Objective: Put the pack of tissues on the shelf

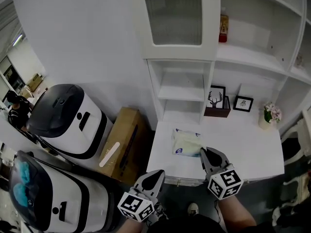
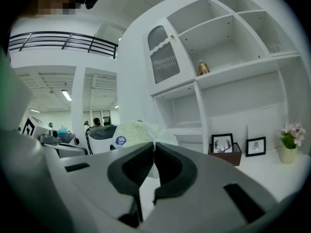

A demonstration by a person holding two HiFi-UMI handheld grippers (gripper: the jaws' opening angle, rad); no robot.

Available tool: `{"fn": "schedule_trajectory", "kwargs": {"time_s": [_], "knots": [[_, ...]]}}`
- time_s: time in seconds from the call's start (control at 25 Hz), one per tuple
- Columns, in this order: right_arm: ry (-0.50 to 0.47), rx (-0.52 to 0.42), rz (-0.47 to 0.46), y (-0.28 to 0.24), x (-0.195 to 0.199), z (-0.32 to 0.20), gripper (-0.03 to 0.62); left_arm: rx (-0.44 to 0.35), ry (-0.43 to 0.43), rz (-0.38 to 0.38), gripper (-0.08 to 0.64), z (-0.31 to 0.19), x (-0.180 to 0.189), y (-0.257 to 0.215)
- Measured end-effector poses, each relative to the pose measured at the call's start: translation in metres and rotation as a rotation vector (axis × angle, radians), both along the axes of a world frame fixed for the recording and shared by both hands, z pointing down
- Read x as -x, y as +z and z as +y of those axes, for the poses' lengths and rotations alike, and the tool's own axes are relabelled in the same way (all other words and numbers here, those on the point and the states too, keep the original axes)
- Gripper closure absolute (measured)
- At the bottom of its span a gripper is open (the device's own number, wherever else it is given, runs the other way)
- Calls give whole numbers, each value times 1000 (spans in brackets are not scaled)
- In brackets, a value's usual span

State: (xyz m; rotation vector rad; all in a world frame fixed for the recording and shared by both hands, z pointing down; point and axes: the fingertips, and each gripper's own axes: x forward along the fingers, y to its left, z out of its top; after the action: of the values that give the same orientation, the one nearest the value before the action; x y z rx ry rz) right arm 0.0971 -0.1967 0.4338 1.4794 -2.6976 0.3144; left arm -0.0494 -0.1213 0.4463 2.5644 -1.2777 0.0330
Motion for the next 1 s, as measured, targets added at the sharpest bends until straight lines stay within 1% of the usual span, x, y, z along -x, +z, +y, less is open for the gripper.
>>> {"fn": "schedule_trajectory", "kwargs": {"time_s": [0.48, 1.0], "knots": [[83, -10, 32, -7, 34, -4, 588, -16, 90, 23, 557, -20, 39, -3], [177, -4, 29, 2, 77, -5, 588, 1, 183, 19, 557, -28, 87, 9]]}}
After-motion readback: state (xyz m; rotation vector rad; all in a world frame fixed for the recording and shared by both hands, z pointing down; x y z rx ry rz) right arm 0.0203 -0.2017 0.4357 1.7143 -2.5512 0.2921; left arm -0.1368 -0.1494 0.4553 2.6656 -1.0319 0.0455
